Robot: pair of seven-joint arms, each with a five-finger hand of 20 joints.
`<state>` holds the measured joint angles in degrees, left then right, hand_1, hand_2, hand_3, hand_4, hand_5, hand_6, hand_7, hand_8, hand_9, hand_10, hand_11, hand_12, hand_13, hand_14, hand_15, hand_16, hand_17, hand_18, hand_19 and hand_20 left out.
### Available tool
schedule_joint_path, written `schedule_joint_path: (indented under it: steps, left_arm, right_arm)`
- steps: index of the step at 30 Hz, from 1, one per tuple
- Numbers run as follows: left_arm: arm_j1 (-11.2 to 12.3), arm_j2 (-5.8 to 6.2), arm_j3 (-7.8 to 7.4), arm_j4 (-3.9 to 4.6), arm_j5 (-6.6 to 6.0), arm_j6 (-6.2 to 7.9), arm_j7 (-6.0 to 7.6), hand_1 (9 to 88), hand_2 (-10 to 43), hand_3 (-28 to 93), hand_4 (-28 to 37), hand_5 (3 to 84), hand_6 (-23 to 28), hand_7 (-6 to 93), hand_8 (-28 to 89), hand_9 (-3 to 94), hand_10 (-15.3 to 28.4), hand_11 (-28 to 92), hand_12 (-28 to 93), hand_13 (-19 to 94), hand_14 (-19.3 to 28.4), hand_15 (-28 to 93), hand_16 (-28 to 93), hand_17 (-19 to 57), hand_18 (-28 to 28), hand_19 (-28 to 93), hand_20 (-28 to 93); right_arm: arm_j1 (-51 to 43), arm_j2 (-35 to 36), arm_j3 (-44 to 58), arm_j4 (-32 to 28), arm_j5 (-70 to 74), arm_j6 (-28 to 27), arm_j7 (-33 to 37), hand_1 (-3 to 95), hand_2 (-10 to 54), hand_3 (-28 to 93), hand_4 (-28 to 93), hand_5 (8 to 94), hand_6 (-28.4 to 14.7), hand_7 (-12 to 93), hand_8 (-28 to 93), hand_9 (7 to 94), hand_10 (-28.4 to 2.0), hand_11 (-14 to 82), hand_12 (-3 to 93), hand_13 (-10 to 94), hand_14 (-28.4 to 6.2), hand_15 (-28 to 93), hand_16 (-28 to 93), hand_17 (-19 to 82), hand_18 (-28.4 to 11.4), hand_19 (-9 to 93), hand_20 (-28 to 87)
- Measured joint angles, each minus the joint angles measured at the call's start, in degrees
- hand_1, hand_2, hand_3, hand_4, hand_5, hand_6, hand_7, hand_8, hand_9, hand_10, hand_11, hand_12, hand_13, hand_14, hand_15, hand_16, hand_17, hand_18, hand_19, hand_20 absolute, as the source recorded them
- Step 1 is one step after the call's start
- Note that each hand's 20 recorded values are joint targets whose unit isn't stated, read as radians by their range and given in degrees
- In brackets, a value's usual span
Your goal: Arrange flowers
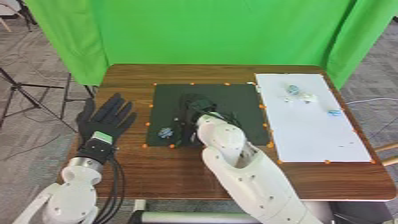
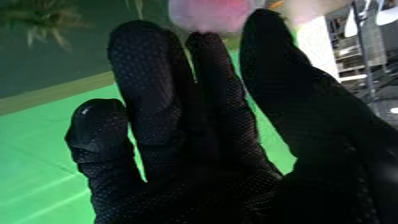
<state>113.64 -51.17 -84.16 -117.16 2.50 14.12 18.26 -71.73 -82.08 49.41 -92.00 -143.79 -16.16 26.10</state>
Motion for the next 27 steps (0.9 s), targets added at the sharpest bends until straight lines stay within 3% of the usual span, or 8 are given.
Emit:
schedule_joint_path:
  steps: [7, 11, 13, 15, 17, 19, 22, 27]
  left_arm:
    - [0.49, -0.12, -0.89, -0.01, -0.02, -0.23, 0.27, 25.8, 8.2, 74, -28.3, 38.7, 7.5, 17.6, -10, 30.2, 12.3, 21, 9, 22, 12.9, 34, -9, -5.9, 13.6, 36, 10]
    - [1.59, -0.25, -1.56, -0.38, -0.38, -1.08, 2.08, 25.6, 8.4, 73, -28.3, 38.6, 7.4, 17.3, -10, 30.3, 12.4, 20, 9, 22, 12.9, 33, -9, -5.9, 13.6, 35, 10]
    - [2.7, -0.15, -2.23, -1.26, -0.47, -1.35, 3.98, 25.5, 8.5, 73, -28.3, 38.6, 7.4, 17.3, -10, 30.4, 12.3, 20, 9, 22, 13.0, 34, -9, -5.9, 13.6, 35, 10]
    - [4.52, -0.02, -3.75, -2.78, -0.32, -1.35, 5.33, 25.5, 8.8, 73, -28.3, 38.6, 7.4, 17.2, -10, 30.4, 12.4, 20, 9, 22, 13.1, 34, -9, -5.9, 13.6, 35, 10]
    - [6.78, 0.12, -5.85, -4.45, -0.17, -1.54, 5.87, 25.4, 8.9, 73, -28.3, 38.6, 7.4, 17.1, -10, 30.6, 12.3, 20, 9, 22, 13.1, 34, -9, -5.9, 13.6, 35, 10]
    - [8.71, 0.4, -7.41, -5.46, 0.0, -1.95, 6.29, 25.4, 9.1, 73, -28.3, 38.6, 7.4, 17.1, -10, 30.7, 12.4, 20, 9, 22, 13.2, 34, -9, -5.9, 13.7, 35, 10]
    - [10.48, 0.83, -8.3, -5.74, 0.12, -2.15, 7.03, 25.4, 9.2, 73, -28.3, 38.7, 7.4, 17.0, -10, 30.8, 12.7, 20, 9, 22, 13.4, 34, -9, -6.0, 13.7, 35, 10]
    - [11.78, 1.18, -8.53, -5.74, 0.08, -2.16, 8.0, 25.3, 9.4, 73, -28.3, 38.8, 7.5, 17.1, -10, 31.0, 12.9, 21, 9, 23, 13.6, 34, -8, -6.0, 13.7, 35, 10]
  right_arm:
    - [-1.83, -0.14, 4.31, -6.97, 4.0, -0.09, 4.74, 36.3, -9.5, 73, -28, 50.1, -8.0, 11, -9, 49.8, -19.7, 8.4, 13.9, 66, -12.6, 61, 24, 41, -23.8, 93, 34]
    - [-3.96, 0.77, 8.93, -12.2, 5.06, 2.61, 5.4, 35.8, -9.5, 74, -28, 49.3, -8.2, 10, -9, 48.1, -19.6, 7.7, 13.6, 65, -13.1, 62, 23, 40, -23.8, 93, 33]
    - [-3.92, 2.6, 10.28, -12.87, 5.18, 5.84, 5.56, 35.7, -9.5, 74, -28, 49.3, -8.2, 10, -9, 47.4, -19.5, 7.6, 13.5, 65, -13.1, 62, 23, 40, -23.5, 93, 32]
    - [-3.28, 5.53, 11.17, -12.53, 5.57, 9.29, 6.04, 35.6, -9.5, 74, -28, 48.8, -8.3, 10, -9, 46.8, -19.4, 7.4, 13.3, 65, -13.1, 63, 23, 39, -23.4, 93, 32]
    - [-2.35, 9.28, 12.32, -12.02, 6.11, 10.51, 7.1, 35.7, -9.5, 74, -28, 47.6, -8.6, 10, -9, 44.8, -19.5, 6.7, 13.1, 63, -13.6, 64, 23, 39, -23.4, 93, 32]
    - [-1.74, 13.14, 14.34, -11.61, 6.93, 9.88, 8.68, 35.9, -9.5, 75, -28, 46.9, -8.2, 10, -9, 44.1, -19.0, 6.5, 13.1, 62, -13.7, 64, 23, 38, -23.6, 92, 32]
    - [-1.58, 18.65, 19.01, -10.61, 8.58, 6.34, 10.39, 36.0, -9.5, 75, -28, 46.2, -7.8, 10, -9, 43.1, -18.4, 6.2, 13.0, 61, -14.2, 64, 23, 37, -24.2, 92, 32]
    - [-1.95, 27.15, 24.57, -8.07, 11.17, 1.87, 11.89, 35.7, -9.5, 75, -28, 44.8, -8.3, 9, -9, 41.6, -19.6, 6.0, 13.5, 59, -14.8, 64, 22, 36, -24.8, 92, 33]
